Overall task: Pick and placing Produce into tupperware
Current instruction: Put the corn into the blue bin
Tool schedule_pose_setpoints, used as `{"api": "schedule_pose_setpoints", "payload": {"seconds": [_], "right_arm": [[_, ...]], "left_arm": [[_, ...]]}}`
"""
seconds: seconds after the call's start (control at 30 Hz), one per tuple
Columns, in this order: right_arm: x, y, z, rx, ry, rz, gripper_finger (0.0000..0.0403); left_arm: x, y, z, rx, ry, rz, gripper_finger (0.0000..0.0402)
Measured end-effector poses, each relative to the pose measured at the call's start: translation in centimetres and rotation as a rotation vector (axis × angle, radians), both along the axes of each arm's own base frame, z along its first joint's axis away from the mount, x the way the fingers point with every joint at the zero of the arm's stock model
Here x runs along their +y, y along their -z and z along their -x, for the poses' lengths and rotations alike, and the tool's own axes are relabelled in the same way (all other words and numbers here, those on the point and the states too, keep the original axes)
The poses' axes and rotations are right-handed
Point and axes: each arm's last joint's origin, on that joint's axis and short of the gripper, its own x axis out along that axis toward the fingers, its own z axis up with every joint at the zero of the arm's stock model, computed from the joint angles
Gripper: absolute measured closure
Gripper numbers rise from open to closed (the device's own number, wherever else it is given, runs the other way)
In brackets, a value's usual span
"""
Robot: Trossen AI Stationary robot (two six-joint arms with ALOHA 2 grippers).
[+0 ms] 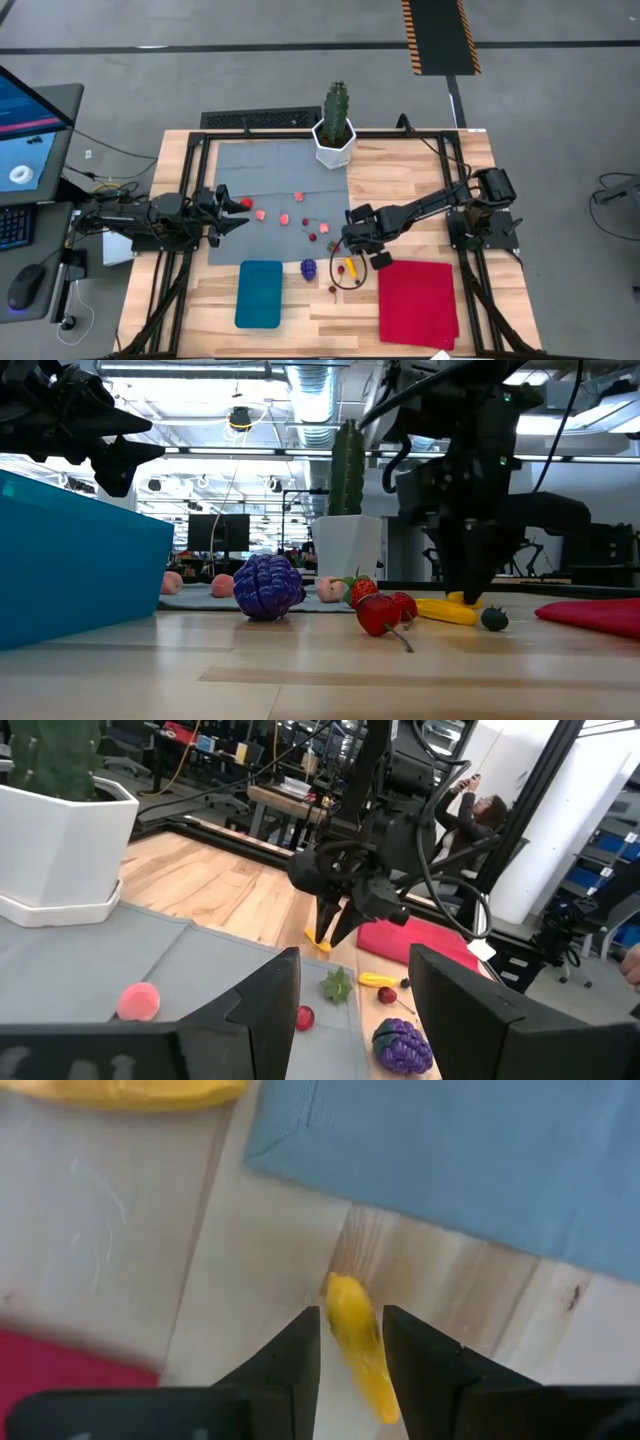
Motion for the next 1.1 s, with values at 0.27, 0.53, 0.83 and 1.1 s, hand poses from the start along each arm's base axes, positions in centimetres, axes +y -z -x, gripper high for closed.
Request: {"api": "schedule_pose_setpoints", "payload": {"seconds": [0.27,0.53,0.83,1.1], "right_arm": [[0.0,0.1,0.0,-0.006,0.004,-0.003,0.0286],[0.1,0.1,-0.1,-0.012,0.012,-0.028,0.0365],[-0.3,0.0,-0.4,-0.037,0.042,-0.041,0.0364],[-0.2,-2.3,-2.2,-0.115,0.042,-0.062,0.037]], "left_arm": [[0.0,0.0,0.0,0.0,-0.001,0.0,0.0223],[0.0,0.0,0.0,-0.001,-0.001,0.0,0.0223],[0.0,0.0,0.0,-0.001,-0.002,0.0,0.0223],[0.0,0.0,0.0,-0.001,-0.002,-0.001,0.0223]]}}
